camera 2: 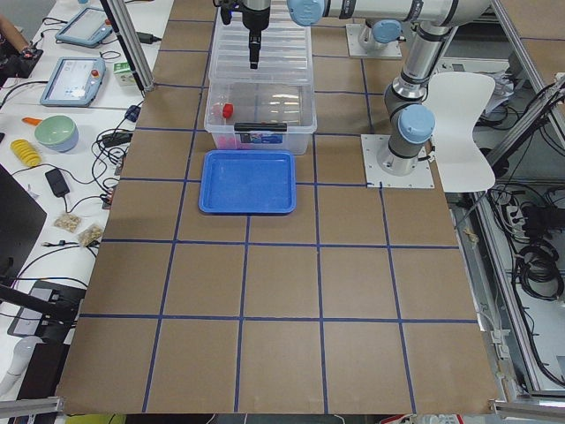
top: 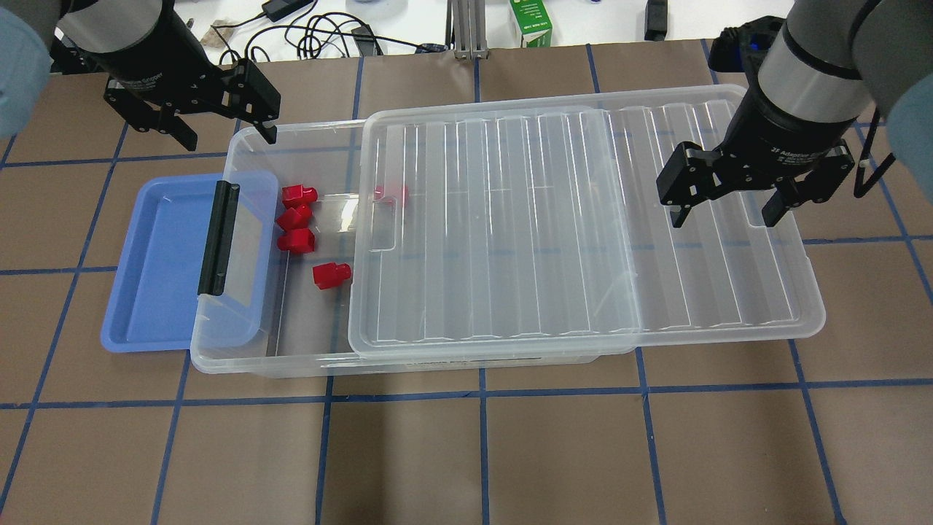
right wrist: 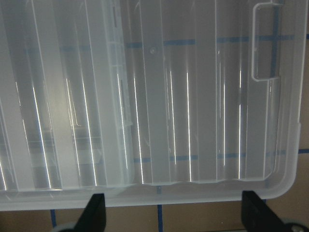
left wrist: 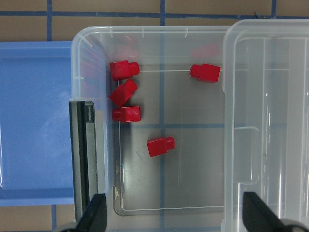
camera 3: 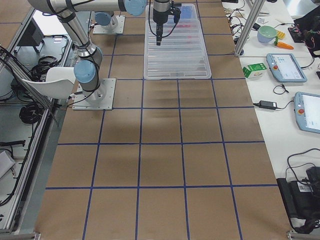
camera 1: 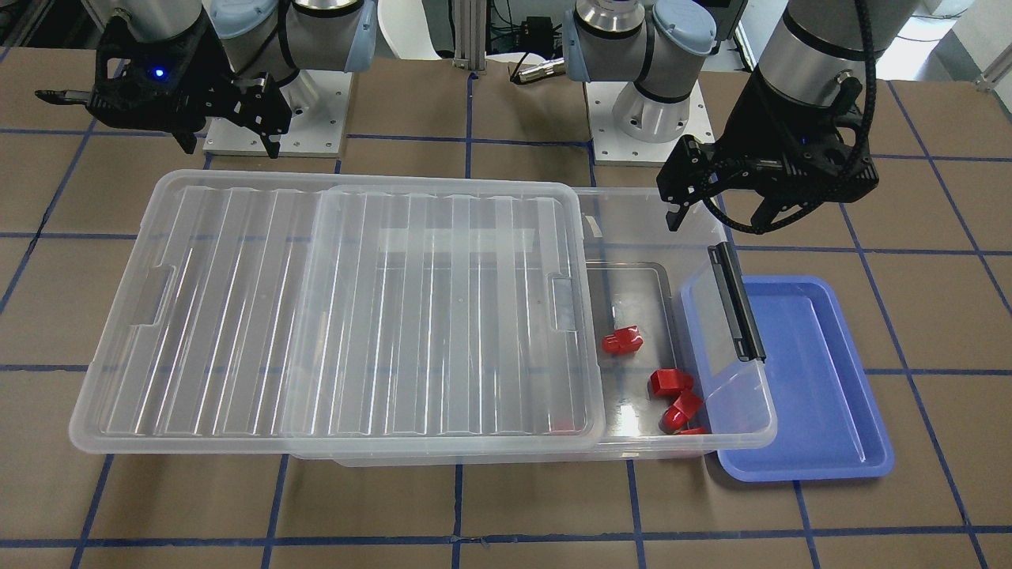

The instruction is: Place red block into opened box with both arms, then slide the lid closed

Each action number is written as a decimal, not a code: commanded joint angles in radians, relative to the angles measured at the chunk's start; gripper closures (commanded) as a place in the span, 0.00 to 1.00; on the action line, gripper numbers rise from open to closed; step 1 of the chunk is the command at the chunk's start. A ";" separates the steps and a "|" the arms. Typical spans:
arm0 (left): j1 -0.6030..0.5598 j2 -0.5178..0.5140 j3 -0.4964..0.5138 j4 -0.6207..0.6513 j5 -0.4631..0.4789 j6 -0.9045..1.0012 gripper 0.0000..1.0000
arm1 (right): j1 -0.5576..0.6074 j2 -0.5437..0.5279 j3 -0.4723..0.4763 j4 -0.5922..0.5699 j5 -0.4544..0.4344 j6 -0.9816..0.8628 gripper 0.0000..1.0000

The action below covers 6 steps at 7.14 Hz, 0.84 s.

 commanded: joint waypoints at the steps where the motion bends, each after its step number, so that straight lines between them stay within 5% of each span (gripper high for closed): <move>1: 0.002 -0.003 0.018 -0.012 0.022 0.002 0.00 | 0.000 0.000 0.000 0.000 0.006 0.000 0.00; 2: -0.001 -0.009 0.018 -0.009 0.090 0.004 0.00 | 0.000 0.000 0.000 -0.001 0.000 0.000 0.00; 6: 0.003 0.002 0.013 -0.043 0.047 0.001 0.00 | 0.000 0.000 0.002 0.000 -0.005 0.000 0.00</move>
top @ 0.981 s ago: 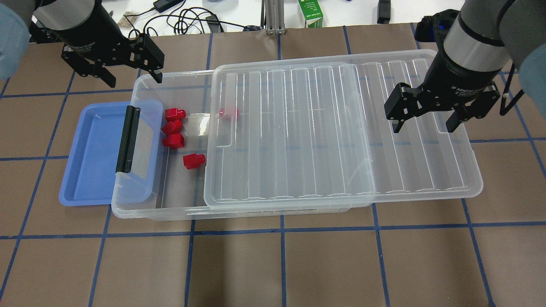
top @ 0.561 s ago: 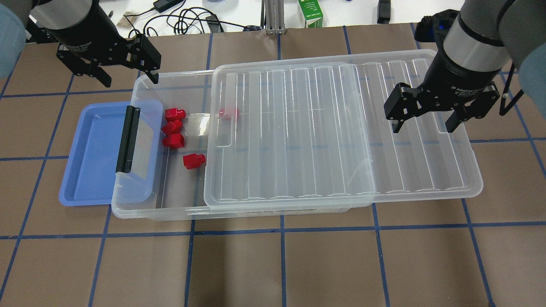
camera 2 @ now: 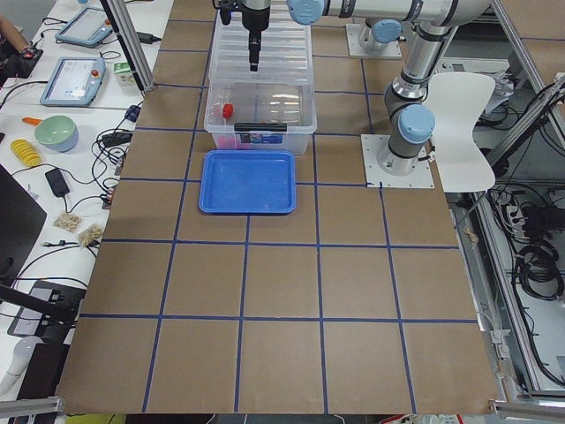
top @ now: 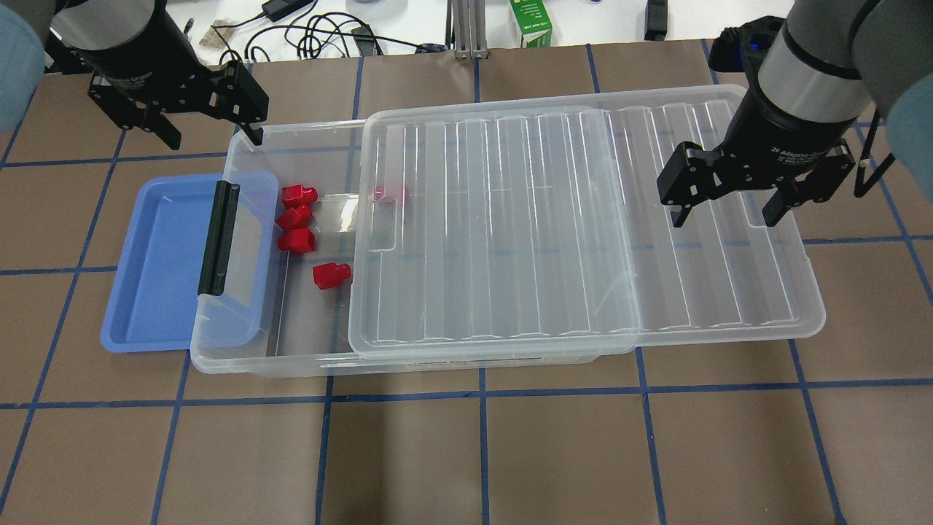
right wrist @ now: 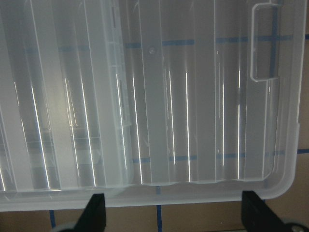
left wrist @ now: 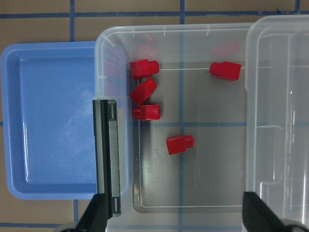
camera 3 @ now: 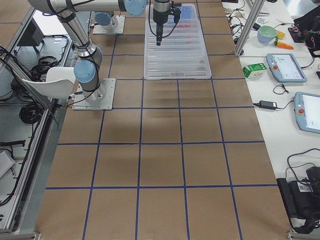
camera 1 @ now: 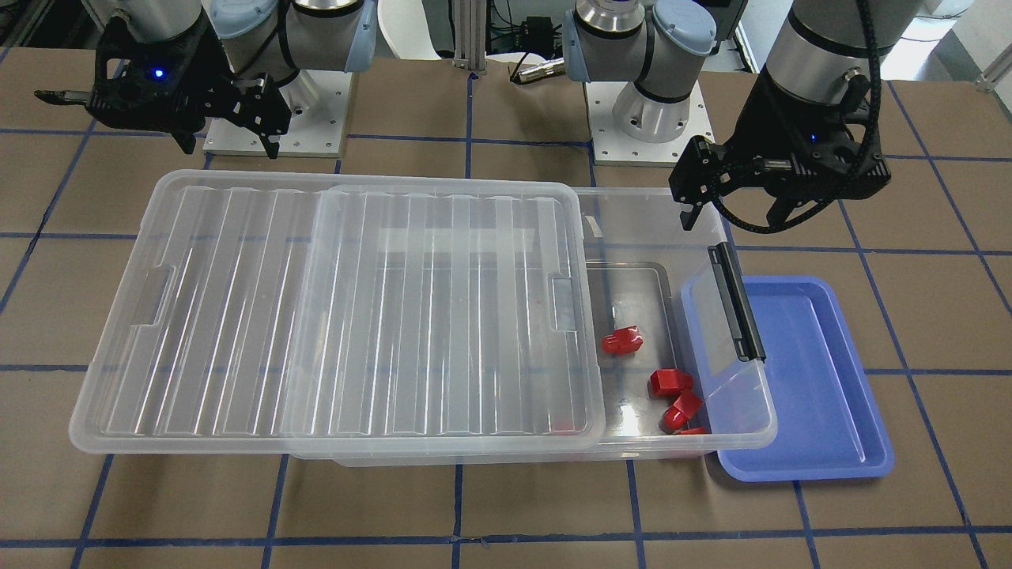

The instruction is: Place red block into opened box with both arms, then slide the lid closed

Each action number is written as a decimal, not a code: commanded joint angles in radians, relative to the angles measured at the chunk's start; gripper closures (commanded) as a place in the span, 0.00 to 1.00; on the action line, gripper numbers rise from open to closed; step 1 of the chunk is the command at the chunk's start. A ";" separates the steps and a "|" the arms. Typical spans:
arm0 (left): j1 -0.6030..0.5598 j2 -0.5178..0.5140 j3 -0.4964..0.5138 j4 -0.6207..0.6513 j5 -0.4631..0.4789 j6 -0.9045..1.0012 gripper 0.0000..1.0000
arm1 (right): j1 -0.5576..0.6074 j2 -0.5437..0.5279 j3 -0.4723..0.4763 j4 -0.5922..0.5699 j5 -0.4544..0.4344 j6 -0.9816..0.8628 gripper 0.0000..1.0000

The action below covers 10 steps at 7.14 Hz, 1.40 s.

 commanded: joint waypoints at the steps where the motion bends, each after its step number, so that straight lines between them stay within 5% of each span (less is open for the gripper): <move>1: 0.003 -0.001 0.010 -0.034 -0.002 -0.001 0.00 | 0.000 0.001 0.000 0.001 -0.001 0.000 0.00; 6: 0.003 -0.003 0.010 -0.034 -0.008 0.001 0.00 | -0.012 0.006 0.001 -0.003 -0.006 -0.018 0.00; 10: 0.001 -0.001 0.007 -0.034 -0.006 0.001 0.00 | -0.277 0.084 0.016 -0.098 -0.030 -0.208 0.00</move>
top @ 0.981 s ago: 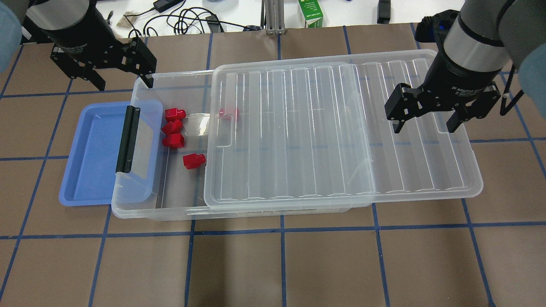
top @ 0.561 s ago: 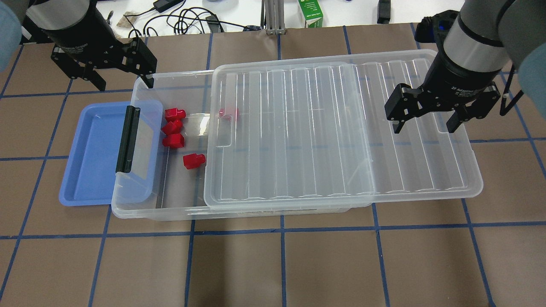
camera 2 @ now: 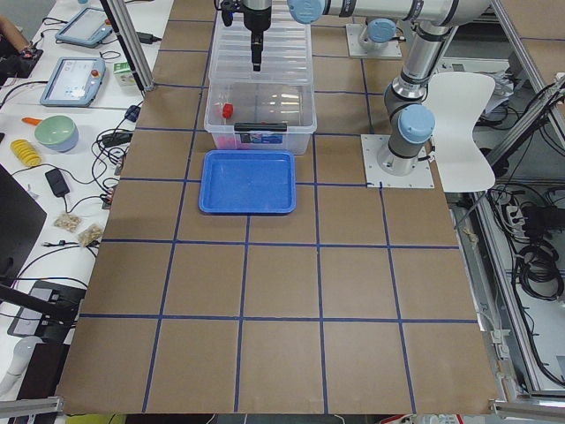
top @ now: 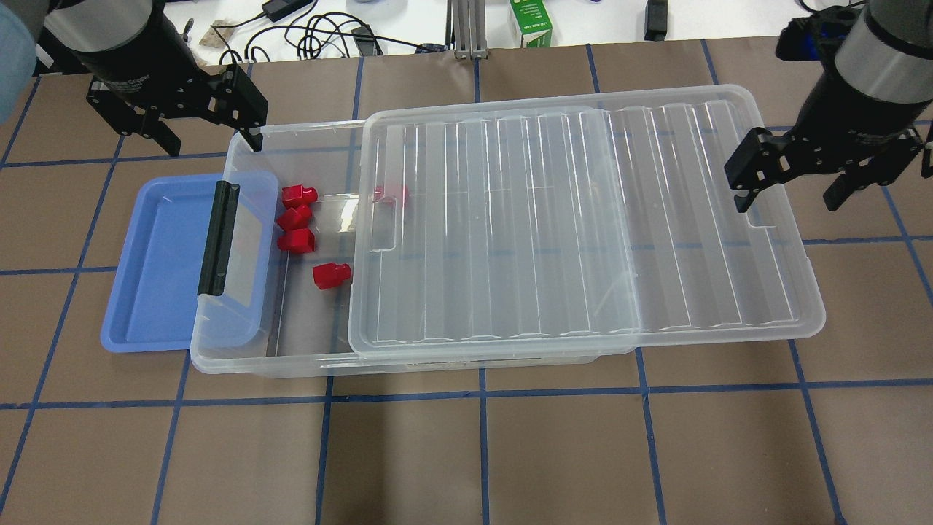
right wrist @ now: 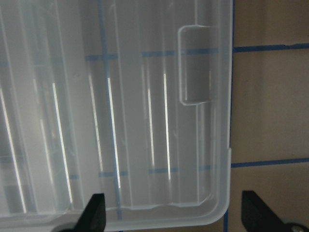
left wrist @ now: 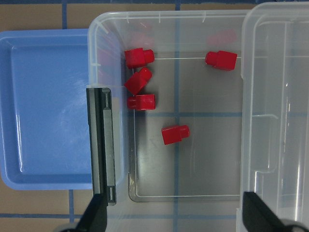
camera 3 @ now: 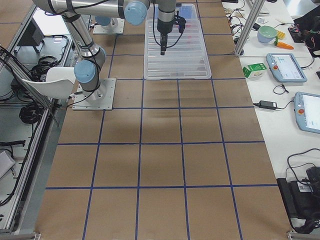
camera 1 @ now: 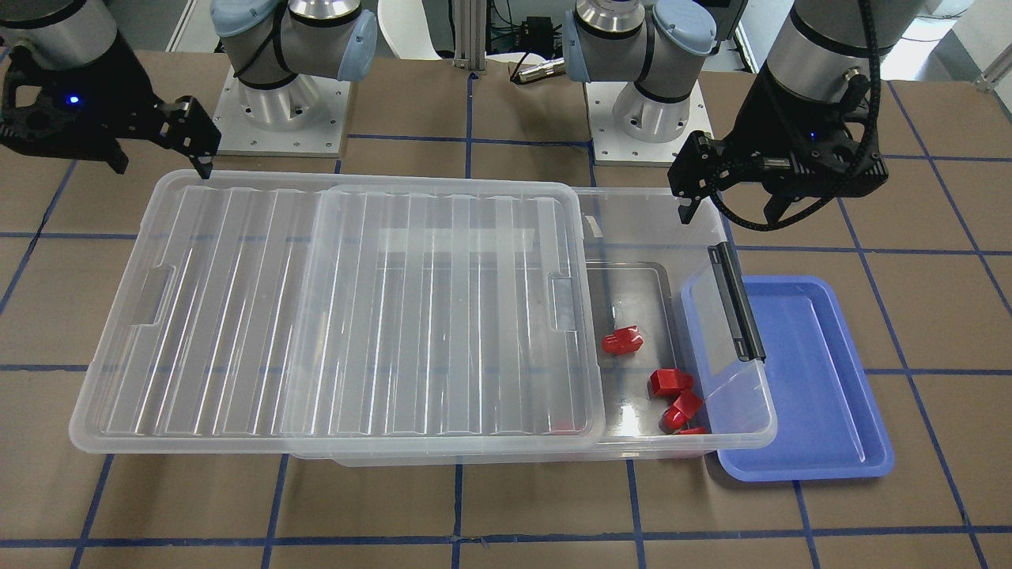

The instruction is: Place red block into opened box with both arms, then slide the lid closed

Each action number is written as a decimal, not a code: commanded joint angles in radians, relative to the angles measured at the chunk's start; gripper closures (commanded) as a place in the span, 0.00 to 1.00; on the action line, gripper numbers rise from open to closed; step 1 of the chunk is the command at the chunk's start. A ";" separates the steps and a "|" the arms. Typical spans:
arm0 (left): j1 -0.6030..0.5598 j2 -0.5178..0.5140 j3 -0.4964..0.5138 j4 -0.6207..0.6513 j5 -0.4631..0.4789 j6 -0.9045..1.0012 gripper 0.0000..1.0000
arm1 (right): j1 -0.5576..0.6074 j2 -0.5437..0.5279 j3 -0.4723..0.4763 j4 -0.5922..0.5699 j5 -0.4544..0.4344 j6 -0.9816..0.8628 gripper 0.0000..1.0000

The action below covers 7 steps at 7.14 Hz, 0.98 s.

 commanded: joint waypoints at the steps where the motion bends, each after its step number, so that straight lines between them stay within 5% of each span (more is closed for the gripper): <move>1: -0.001 0.000 -0.003 0.000 0.000 0.000 0.00 | -0.114 0.078 0.021 -0.127 -0.005 -0.163 0.00; 7: -0.001 0.003 -0.009 0.002 -0.005 0.000 0.00 | -0.195 0.226 0.024 -0.314 -0.004 -0.331 0.00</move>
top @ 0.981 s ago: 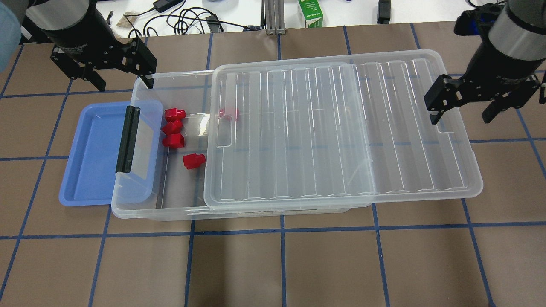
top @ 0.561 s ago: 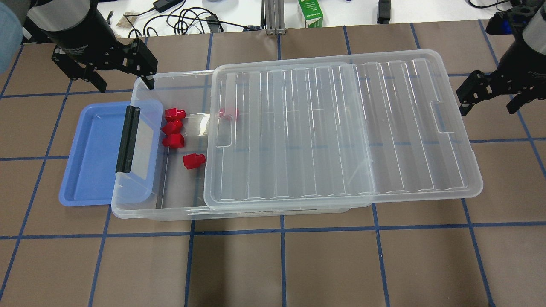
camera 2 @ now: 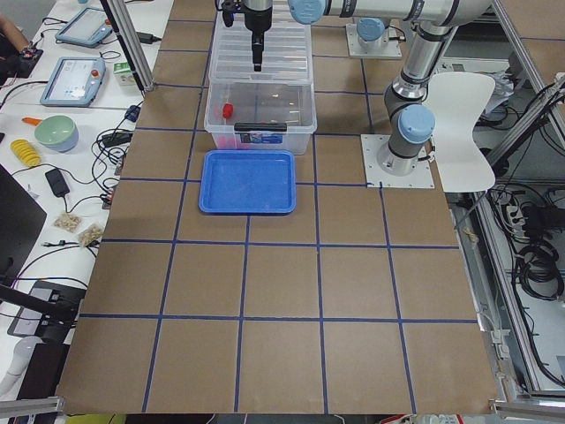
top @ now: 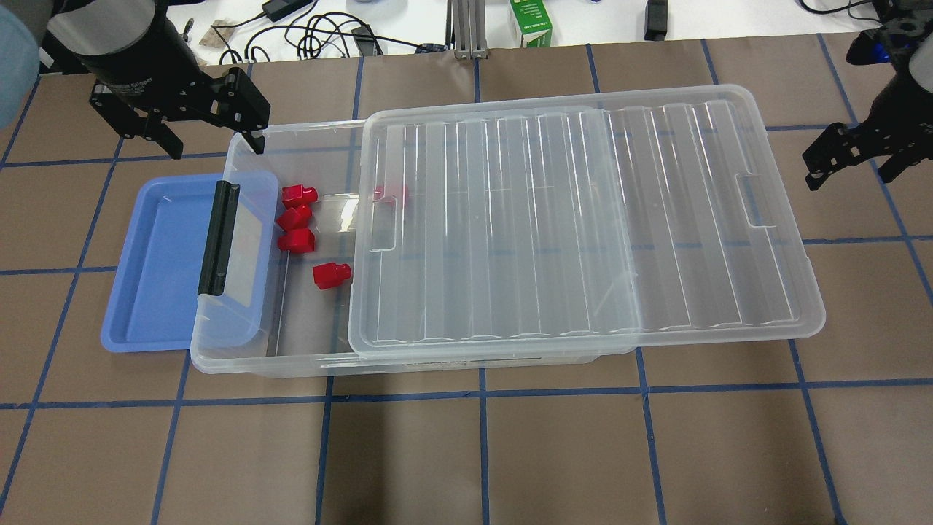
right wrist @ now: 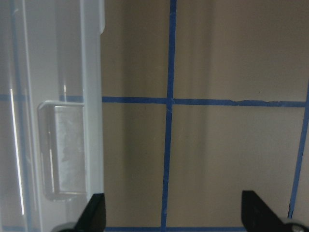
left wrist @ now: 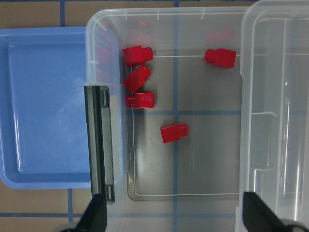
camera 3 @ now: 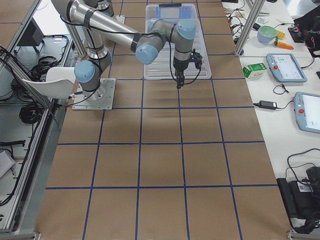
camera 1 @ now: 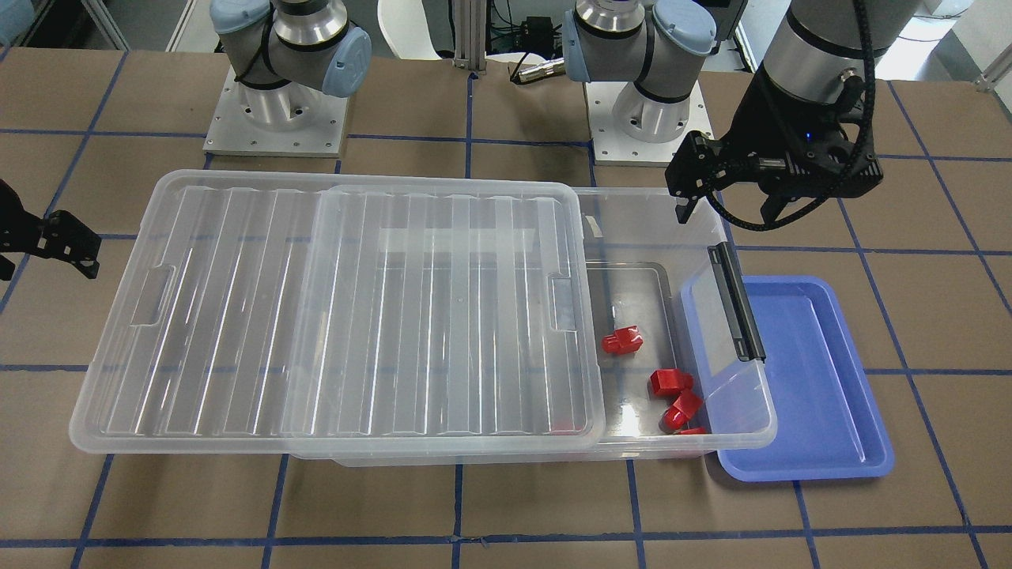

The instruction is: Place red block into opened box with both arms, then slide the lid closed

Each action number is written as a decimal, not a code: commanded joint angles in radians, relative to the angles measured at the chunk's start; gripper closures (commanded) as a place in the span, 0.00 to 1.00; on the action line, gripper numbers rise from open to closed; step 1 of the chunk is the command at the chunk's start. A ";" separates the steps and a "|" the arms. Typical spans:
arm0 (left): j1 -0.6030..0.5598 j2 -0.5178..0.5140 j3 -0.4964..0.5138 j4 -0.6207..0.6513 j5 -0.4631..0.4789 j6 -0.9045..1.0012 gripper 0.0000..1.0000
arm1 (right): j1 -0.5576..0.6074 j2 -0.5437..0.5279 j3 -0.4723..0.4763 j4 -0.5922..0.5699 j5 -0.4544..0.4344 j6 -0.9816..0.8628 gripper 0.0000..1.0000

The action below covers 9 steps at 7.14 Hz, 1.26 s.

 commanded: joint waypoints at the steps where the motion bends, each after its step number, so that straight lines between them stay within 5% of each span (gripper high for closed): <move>1: 0.000 0.000 -0.001 0.000 -0.001 0.000 0.00 | -0.001 0.033 0.003 -0.019 0.000 -0.014 0.00; 4: 0.000 0.000 -0.001 0.000 -0.003 0.000 0.00 | 0.005 0.027 0.089 -0.053 0.004 0.001 0.00; 9: 0.000 0.000 -0.003 0.000 -0.003 0.000 0.00 | 0.038 0.021 0.091 -0.050 0.020 0.053 0.00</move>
